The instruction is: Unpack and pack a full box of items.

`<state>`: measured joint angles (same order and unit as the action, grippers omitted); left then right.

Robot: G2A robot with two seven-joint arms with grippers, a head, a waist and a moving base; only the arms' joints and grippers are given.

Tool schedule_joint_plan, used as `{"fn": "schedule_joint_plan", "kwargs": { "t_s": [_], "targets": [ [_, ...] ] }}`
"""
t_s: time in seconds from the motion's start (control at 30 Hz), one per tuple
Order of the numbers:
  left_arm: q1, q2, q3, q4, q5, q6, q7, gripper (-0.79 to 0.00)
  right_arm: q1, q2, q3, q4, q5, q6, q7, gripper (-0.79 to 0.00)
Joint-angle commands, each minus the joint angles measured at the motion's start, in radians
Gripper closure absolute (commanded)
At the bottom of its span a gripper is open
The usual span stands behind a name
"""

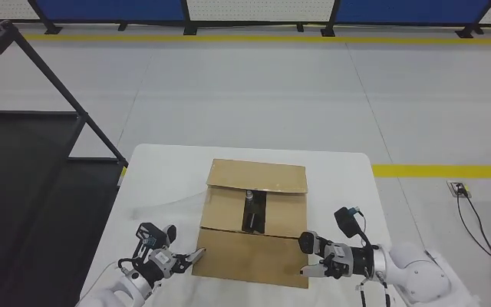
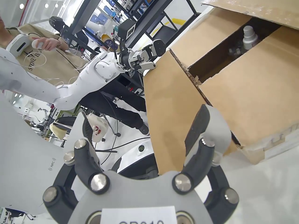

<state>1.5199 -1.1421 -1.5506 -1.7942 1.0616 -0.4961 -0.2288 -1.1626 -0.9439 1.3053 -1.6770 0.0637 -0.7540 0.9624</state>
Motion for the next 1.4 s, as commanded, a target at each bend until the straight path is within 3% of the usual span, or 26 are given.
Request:
{"fn": "schedule_joint_plan", "kwargs": {
  "t_s": [0.0,0.27,0.37,0.57,1.03,1.37],
  "targets": [
    [0.000,0.000,0.000,0.000,0.000,0.000,0.000,-0.785,0.000,0.000,0.000,0.000,0.000,0.000,0.000,-0.785],
    [0.000,0.000,0.000,0.000,-0.001,0.003,0.002,-0.785,0.000,-0.001,0.001,0.003,0.002,0.012,-0.011,-0.785],
    [-0.001,0.000,0.007,-0.003,0.009,0.011,0.008,-0.785,0.026,-0.010,-0.026,0.008,0.028,0.125,-0.081,-0.785],
    [-0.007,0.001,0.021,0.005,0.043,0.021,0.025,-0.785,0.126,-0.030,-0.101,0.093,0.054,0.266,-0.111,-0.785],
    [-0.024,0.004,0.032,0.023,0.063,0.035,0.026,-0.785,0.347,-0.097,-0.258,0.298,0.057,0.484,-0.280,-0.785],
    [-0.021,0.005,0.035,0.017,0.050,0.047,0.032,-0.785,0.419,-0.126,-0.290,0.357,0.068,0.475,-0.323,-0.785]
  ]
}}
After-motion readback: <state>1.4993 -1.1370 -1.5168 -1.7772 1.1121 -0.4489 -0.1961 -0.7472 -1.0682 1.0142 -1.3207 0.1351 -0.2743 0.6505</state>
